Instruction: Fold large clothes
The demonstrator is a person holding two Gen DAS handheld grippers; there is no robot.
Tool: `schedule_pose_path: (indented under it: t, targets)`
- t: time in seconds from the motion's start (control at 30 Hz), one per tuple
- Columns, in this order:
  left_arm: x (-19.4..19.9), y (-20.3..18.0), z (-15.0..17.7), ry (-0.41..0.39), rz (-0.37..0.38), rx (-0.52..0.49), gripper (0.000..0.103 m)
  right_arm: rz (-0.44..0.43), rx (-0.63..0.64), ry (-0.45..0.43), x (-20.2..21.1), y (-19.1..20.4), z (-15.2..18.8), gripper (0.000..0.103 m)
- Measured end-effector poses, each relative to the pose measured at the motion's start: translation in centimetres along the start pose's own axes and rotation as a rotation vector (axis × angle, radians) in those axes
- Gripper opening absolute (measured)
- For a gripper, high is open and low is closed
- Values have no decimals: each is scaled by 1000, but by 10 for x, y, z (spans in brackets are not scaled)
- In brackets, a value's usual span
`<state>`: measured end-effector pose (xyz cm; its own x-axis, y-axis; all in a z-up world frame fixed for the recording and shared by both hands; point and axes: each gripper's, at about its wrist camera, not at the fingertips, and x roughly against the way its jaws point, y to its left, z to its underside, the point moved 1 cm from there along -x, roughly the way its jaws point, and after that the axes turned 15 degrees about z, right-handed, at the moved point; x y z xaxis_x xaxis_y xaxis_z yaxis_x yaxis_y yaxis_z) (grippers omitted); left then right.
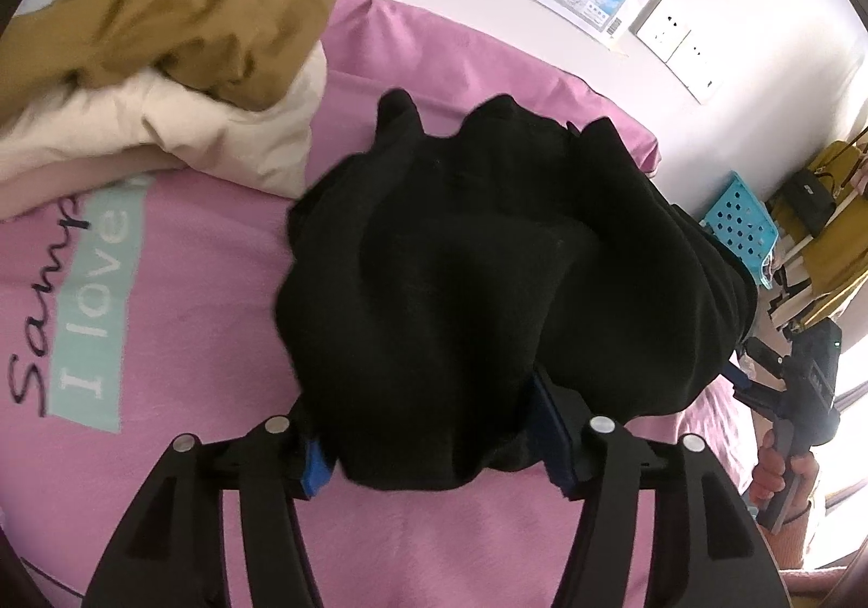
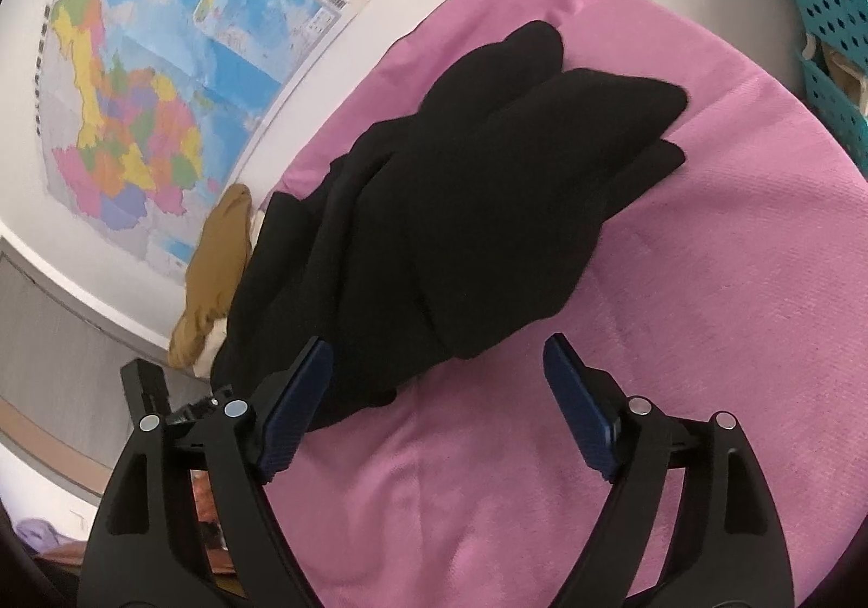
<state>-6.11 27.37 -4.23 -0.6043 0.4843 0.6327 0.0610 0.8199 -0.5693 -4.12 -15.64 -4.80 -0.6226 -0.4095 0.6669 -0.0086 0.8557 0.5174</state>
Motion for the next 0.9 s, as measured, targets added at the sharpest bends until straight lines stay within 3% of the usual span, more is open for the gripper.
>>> schedule_pose_path:
  t: [0.17, 0.2, 0.27, 0.33, 0.47, 0.6, 0.77, 0.87, 0.9]
  targets:
    - [46, -11, -4, -137, -70, -80, 63, -26, 211, -45, 29, 39, 8, 69]
    - [58, -14, -7, -178, -82, -99, 67, -52, 258, -75, 39, 50, 7, 68]
    - [67, -21, -13, -201, -66, -142, 72, -22, 311, -146, 50, 65, -2, 68]
    - [60, -31, -23, -174, -87, -201, 73, 55, 362, -193, 47, 77, -19, 68]
    - [20, -46, -44, -99, -139, -300, 74, 146, 399, -172, 13, 91, -54, 62]
    - [-23, -47, -65, -3, -101, -300, 74, 215, 444, -115, -32, 107, -81, 61]
    - [-64, -34, -78, 89, -198, -294, 72, 270, 557, -24, -85, 142, -86, 62]
    - [-74, -23, -77, 119, -236, -290, 45, 216, 632, -16, -92, 167, -79, 62]
    - [-75, -19, -76, 123, -242, -282, 29, 169, 639, -5, -93, 174, -78, 61]
